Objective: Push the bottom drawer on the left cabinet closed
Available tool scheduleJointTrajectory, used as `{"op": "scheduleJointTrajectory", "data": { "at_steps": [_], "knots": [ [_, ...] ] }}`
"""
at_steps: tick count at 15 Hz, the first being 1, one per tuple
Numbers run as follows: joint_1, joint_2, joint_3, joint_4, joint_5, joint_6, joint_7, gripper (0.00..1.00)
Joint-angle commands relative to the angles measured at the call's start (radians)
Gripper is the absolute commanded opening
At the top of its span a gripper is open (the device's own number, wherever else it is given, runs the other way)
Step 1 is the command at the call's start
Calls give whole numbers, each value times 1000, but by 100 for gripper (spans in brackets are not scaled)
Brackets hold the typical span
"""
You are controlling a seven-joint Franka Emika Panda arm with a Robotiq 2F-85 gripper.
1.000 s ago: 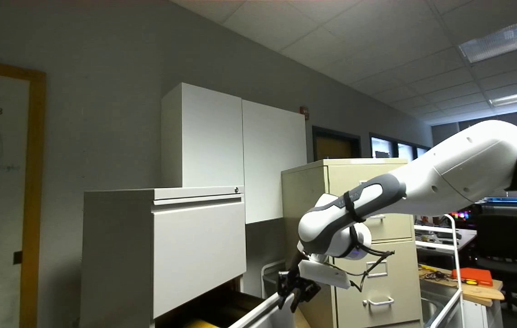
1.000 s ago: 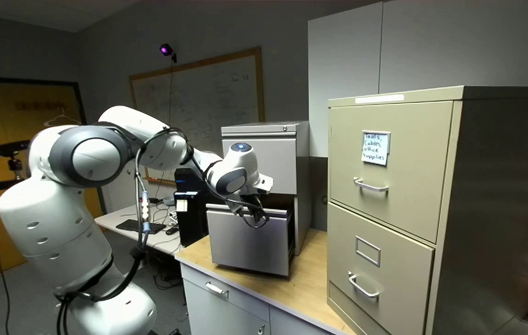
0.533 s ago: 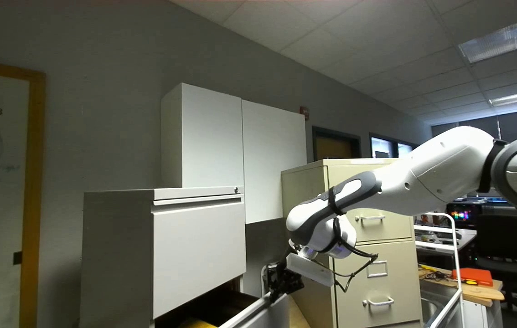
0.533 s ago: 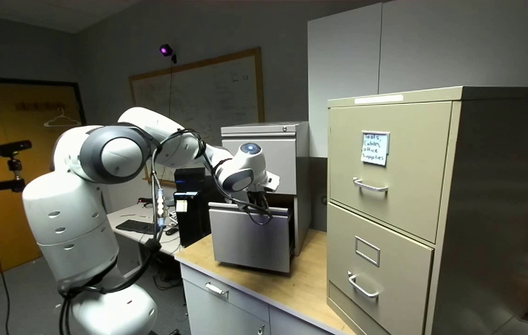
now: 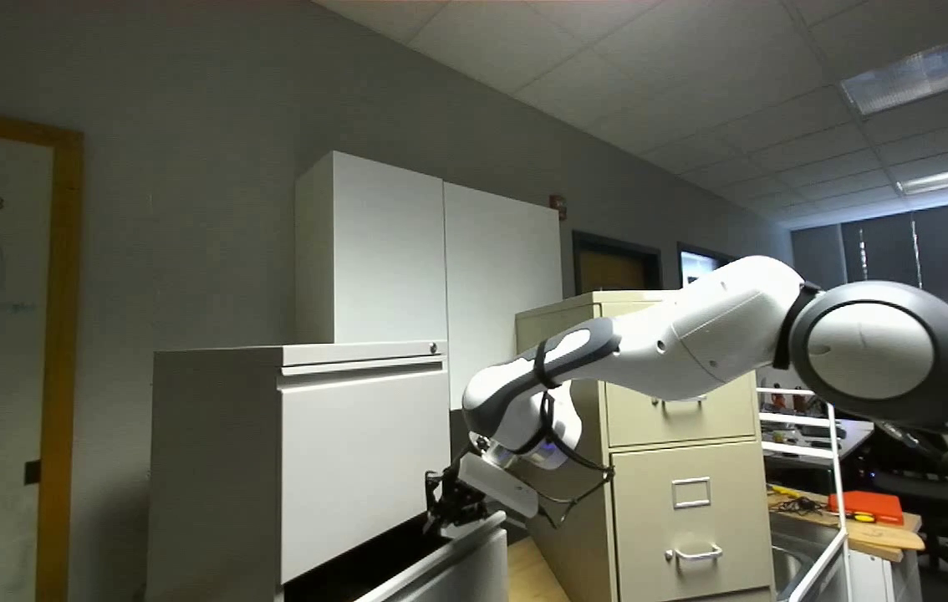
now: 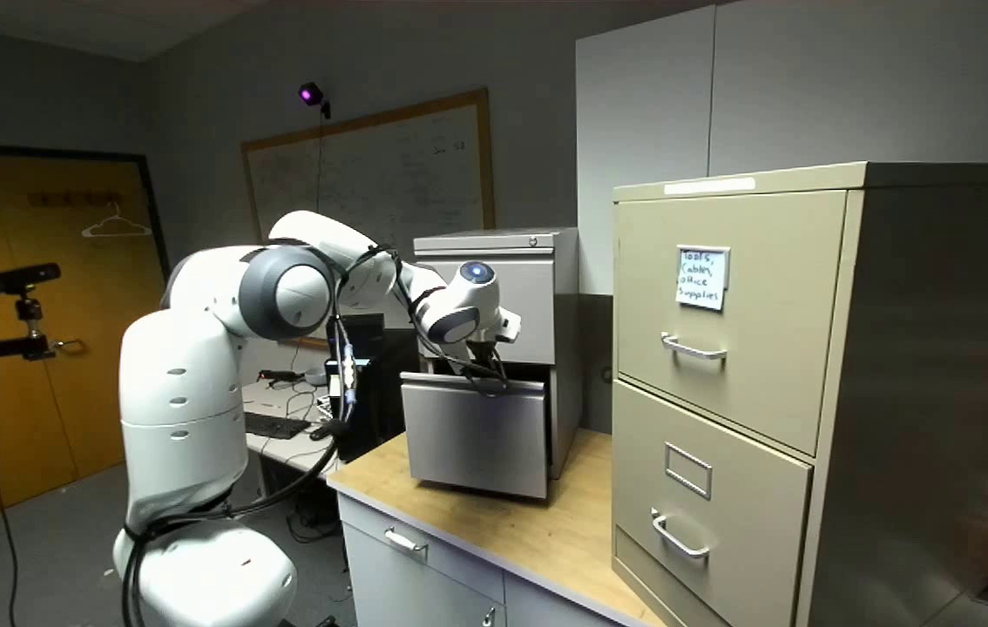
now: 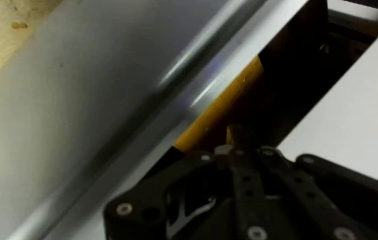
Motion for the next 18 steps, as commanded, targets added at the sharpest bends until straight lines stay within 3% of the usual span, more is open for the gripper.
{"op": "scheduleJointTrajectory", "data": {
  "at_steps": [1,5,9,13,18],
  "knots": [
    [-13,148,36,194,3,-29,-14,2],
    [-19,174,47,283,-52,-45,13,1],
    [-19,101,46,292,-110,-44,18,1],
    [-42,-11,30,210,-105,-43,16,0],
    [-95,-128,-17,21,-66,-56,0,1]
  ]
}}
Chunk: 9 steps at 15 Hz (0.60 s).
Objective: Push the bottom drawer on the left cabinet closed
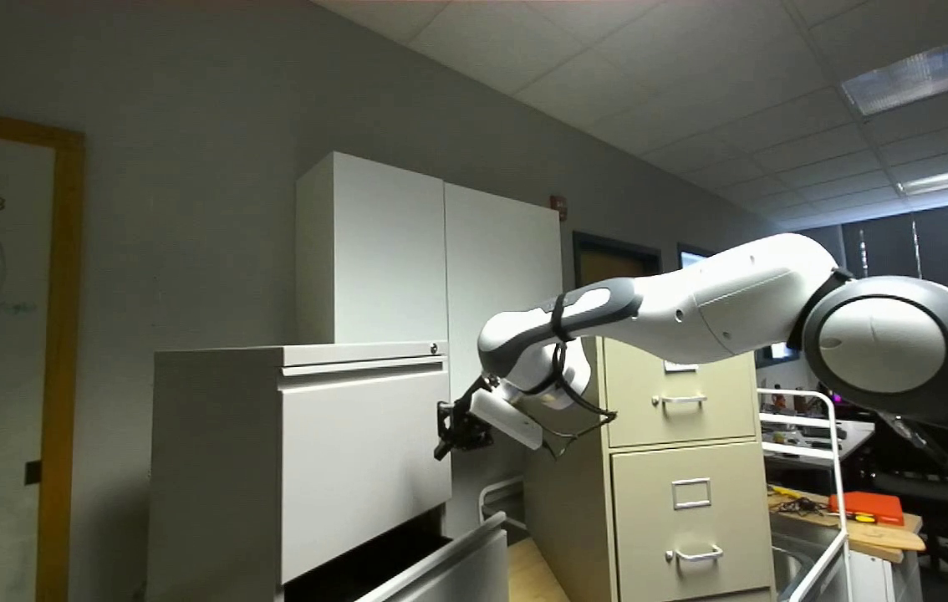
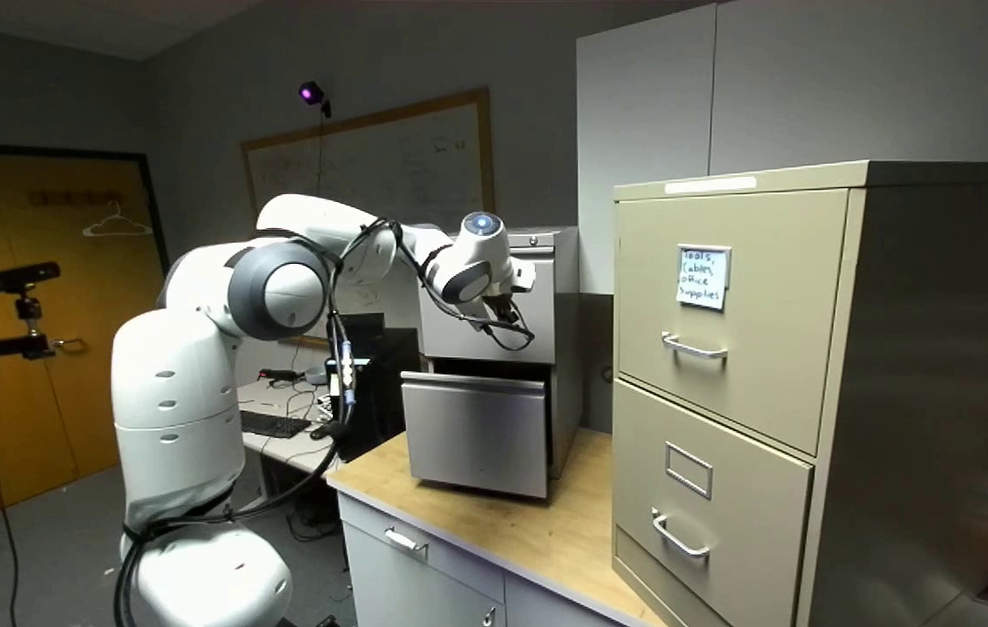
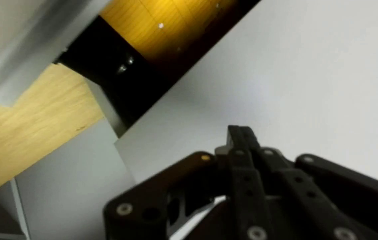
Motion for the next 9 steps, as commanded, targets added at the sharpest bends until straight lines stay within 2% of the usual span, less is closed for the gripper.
{"op": "scheduleJointTrajectory", "data": {
  "at_steps": [1,5,9],
  "knots": [
    [-30,-102,-35,-178,21,-15,-2,1],
    [-43,-114,-66,-303,15,-19,7,1],
    [-35,-88,-67,-374,28,-37,7,1]
  ]
}}
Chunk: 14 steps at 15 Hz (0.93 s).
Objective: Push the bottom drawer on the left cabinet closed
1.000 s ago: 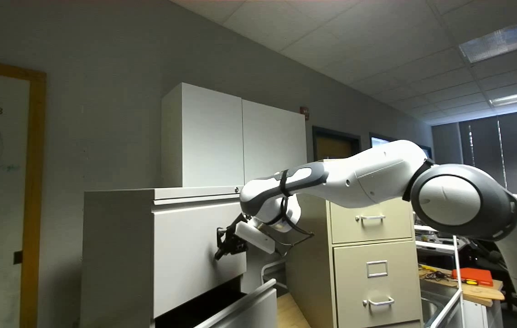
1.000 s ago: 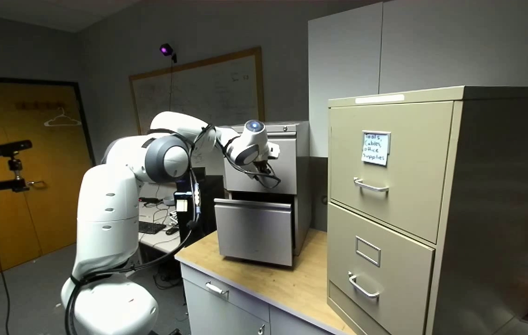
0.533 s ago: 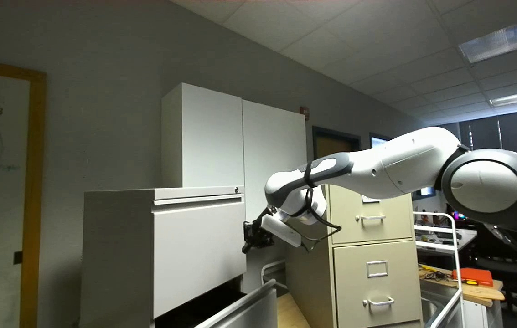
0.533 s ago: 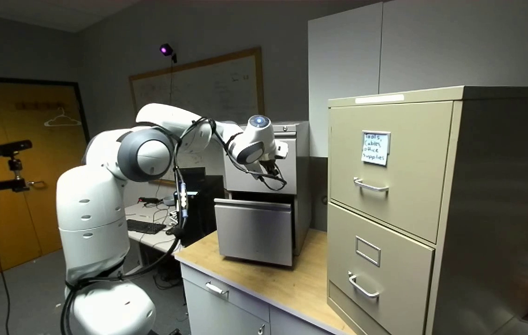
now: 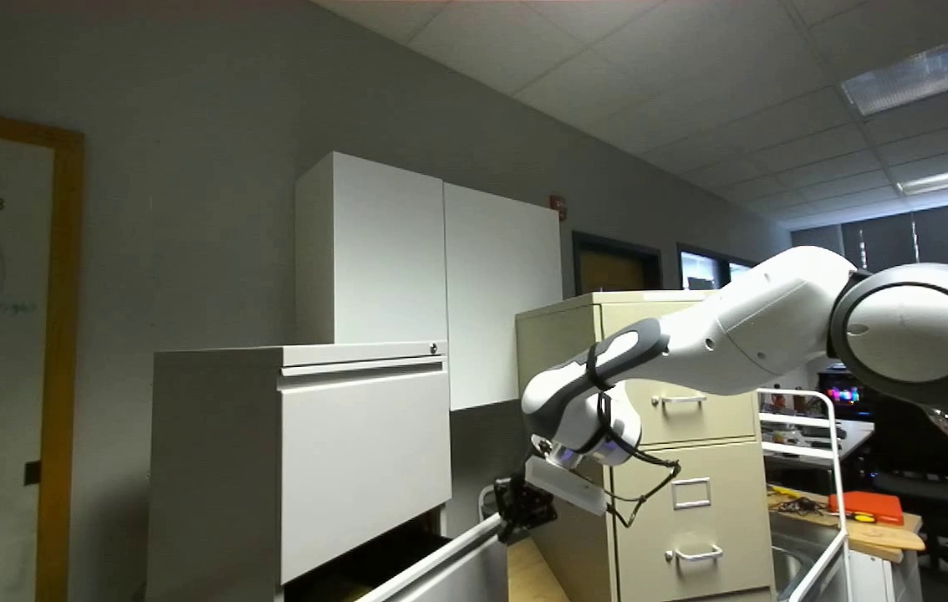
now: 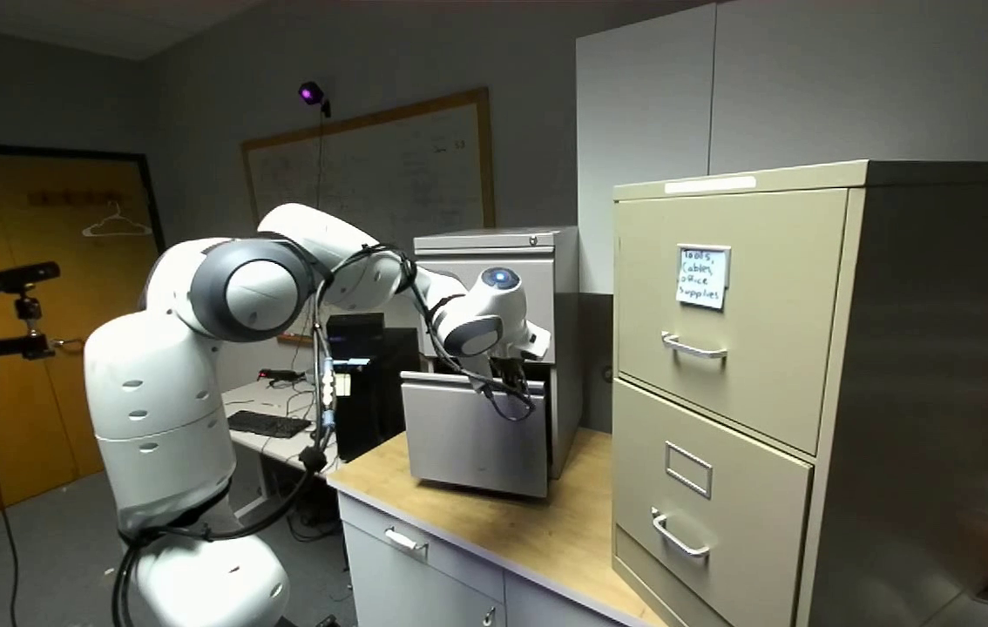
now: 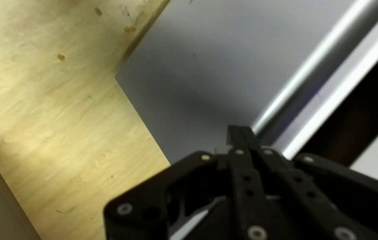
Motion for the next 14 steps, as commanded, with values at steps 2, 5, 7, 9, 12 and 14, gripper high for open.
{"op": "scheduleJointTrajectory", "data": {
  "at_steps": [2,5,7,9,12,14],
  "knots": [
    [15,15,7,-62,30,-40,1,1],
    [29,65,23,-35,62,-38,-22,1],
    [39,110,40,13,103,-28,-43,1],
    [47,156,58,76,158,-22,-61,1],
    [52,230,89,187,248,-9,-91,2],
    [54,275,100,249,286,-2,-107,1]
  ]
}}
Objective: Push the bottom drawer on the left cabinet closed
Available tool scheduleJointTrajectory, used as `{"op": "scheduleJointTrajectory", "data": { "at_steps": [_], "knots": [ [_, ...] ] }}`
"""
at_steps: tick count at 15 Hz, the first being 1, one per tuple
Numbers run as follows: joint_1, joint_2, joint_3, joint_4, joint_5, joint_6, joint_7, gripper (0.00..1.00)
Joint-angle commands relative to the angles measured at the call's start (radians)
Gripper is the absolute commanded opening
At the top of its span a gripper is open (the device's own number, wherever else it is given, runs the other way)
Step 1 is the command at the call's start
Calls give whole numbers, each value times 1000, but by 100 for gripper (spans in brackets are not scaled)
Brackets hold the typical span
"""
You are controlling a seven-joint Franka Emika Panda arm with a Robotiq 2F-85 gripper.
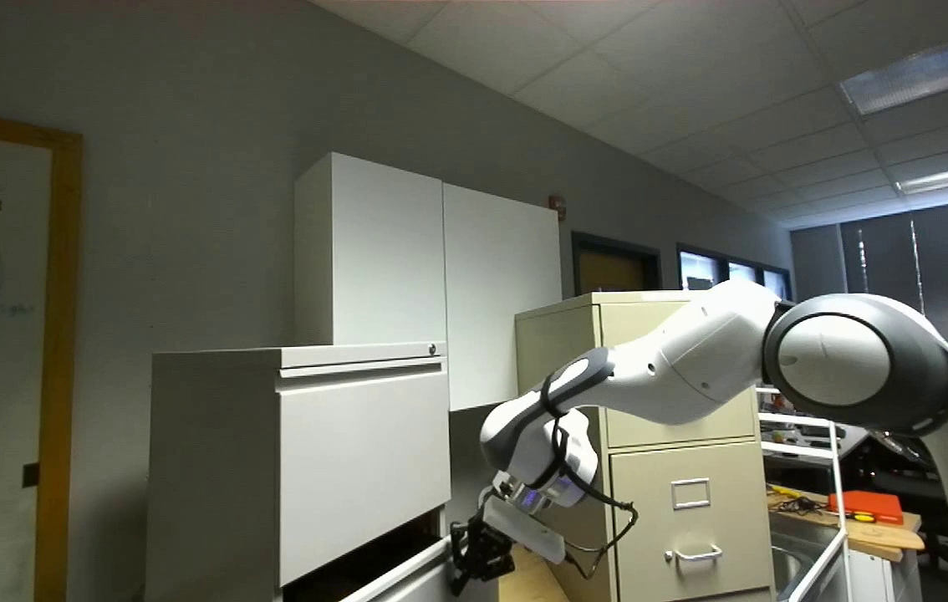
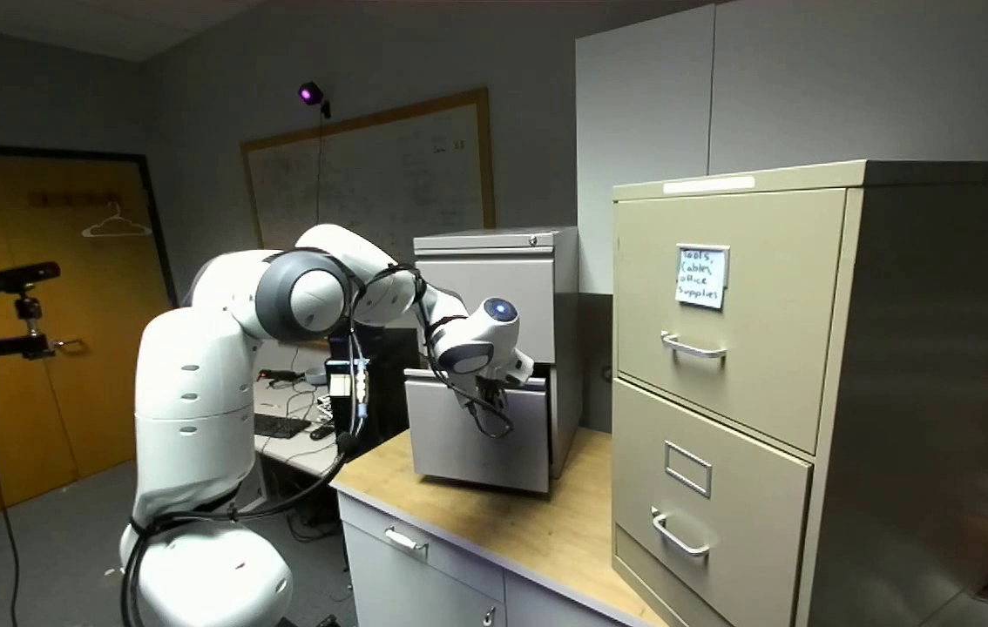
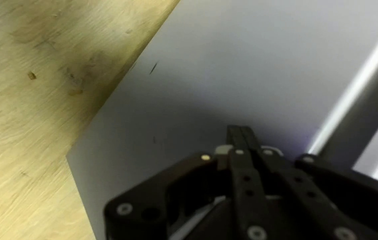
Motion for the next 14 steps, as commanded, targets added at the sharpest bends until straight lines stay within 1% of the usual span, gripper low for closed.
{"op": "scheduleJointTrajectory", "data": {
  "at_steps": [1,5,10,14],
  "knots": [
    [9,120,45,195,95,10,-38,0],
    [7,213,70,338,93,4,-28,0],
    [10,296,101,492,92,-4,-22,0],
    [14,304,97,504,72,-35,-7,0]
  ]
}}
